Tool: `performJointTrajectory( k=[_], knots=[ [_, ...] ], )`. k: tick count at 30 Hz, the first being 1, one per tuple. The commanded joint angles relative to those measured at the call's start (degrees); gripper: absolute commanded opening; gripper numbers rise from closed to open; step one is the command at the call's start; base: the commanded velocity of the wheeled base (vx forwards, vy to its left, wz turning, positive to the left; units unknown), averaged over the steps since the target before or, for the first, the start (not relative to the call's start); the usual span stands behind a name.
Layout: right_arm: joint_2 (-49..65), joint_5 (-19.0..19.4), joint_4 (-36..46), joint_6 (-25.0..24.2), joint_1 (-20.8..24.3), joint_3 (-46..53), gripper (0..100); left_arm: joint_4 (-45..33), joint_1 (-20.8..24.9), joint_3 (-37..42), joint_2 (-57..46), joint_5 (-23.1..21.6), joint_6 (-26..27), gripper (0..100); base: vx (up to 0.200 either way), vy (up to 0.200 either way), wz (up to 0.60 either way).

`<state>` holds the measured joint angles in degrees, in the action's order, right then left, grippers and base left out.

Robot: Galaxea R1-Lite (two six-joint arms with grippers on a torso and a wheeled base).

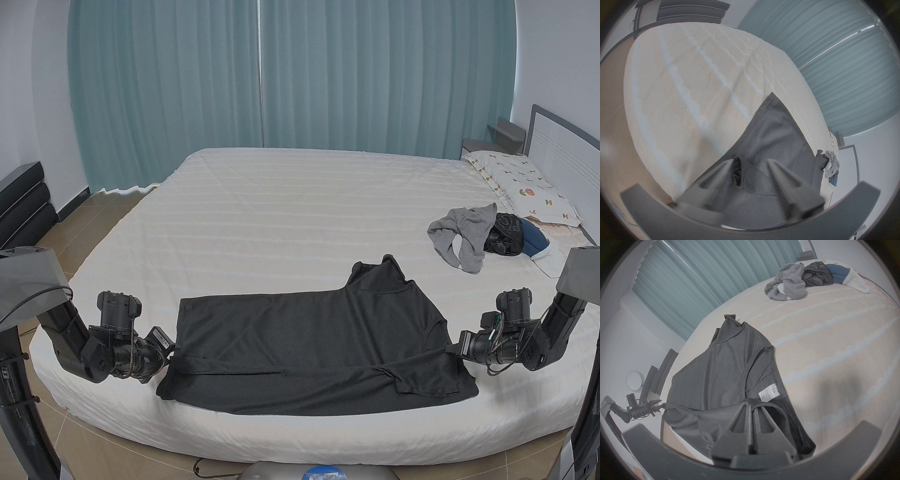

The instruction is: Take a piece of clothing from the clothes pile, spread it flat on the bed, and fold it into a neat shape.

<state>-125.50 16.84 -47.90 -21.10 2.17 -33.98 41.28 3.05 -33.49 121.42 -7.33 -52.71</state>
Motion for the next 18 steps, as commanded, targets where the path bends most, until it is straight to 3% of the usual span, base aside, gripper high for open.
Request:
performJointTrajectory(
  k=[1, 3, 4, 11, 18],
  knots=[
    [-0.4, 0.0, 0.1, 0.0, 0.0, 0.0, 0, 0.0, -0.9, -0.2, -0.8, 0.0, 0.0, 100, 0.000, 0.000, 0.00],
    [-0.4, 0.0, 0.1, 0.0, 0.1, 0.0, 0, 0.0, -1.5, -0.4, -1.0, 0.0, 0.0, 100, 0.000, 0.000, 0.00],
    [-0.4, 0.0, 0.0, 0.0, 0.1, 0.0, 100, 0.0, -1.5, -0.4, -1.0, 0.0, 0.0, 100, 0.000, 0.000, 0.00],
    [0.8, 0.1, -0.4, -1.4, 0.0, -0.2, 100, 0.6, -1.6, -0.8, -1.1, -0.1, -1.2, 100, 0.000, 0.000, 0.00],
    [0.8, 0.0, -4.9, -6.6, 0.5, -0.6, 100, 0.6, -1.5, -1.1, -0.8, -1.0, -2.5, 100, 0.000, 0.000, 0.00]
  ],
)
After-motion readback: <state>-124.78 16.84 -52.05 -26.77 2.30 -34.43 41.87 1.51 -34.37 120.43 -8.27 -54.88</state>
